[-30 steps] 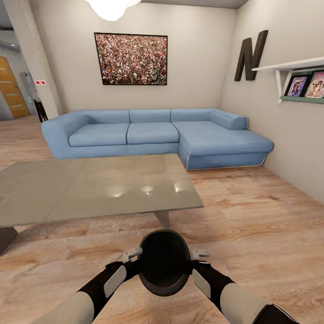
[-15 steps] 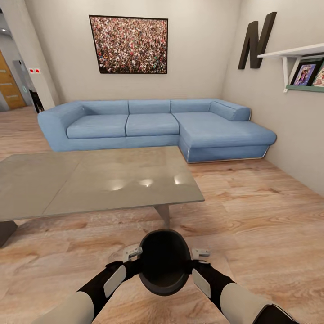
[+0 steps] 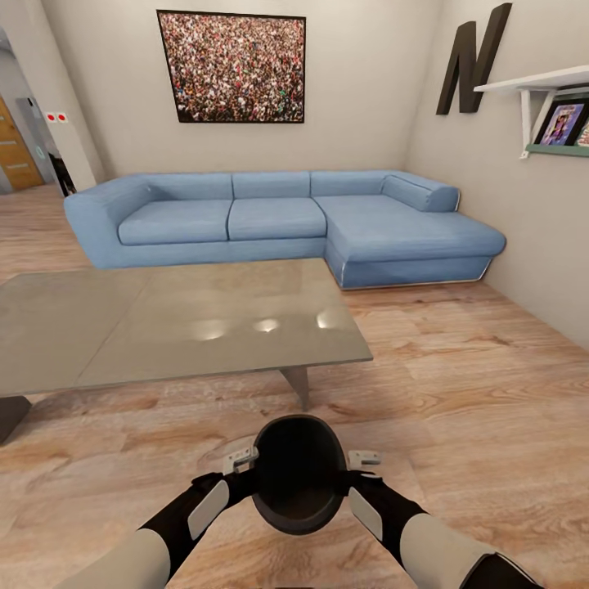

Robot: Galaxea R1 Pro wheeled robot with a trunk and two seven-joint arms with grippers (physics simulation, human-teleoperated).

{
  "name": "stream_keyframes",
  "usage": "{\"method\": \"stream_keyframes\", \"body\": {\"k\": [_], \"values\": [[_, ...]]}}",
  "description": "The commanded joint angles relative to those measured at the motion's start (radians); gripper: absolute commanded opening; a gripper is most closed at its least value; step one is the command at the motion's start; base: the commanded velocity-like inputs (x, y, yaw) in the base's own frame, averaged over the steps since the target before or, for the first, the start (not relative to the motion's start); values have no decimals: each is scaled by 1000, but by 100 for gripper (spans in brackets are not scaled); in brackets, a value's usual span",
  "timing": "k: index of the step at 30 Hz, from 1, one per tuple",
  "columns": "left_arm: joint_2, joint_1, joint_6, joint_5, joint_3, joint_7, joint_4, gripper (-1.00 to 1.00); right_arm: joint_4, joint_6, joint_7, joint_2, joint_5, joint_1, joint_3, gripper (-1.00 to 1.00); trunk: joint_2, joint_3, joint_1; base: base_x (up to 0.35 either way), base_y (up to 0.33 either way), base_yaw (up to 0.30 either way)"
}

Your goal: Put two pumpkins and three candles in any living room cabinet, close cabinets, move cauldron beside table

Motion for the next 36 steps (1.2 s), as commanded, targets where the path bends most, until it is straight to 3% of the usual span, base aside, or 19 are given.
{"method": "stream_keyframes", "body": {"k": [1,36], "values": [[-5,-1,-2,37,0,-6,-6,-100,-5,4,26,0,-9,0,12,-100,0,-1,0,0,0,0],[-6,-1,-2,35,-2,-6,-6,-100,-5,-11,26,-1,-9,1,11,-100,0,-1,0,65,5,-23]]}}
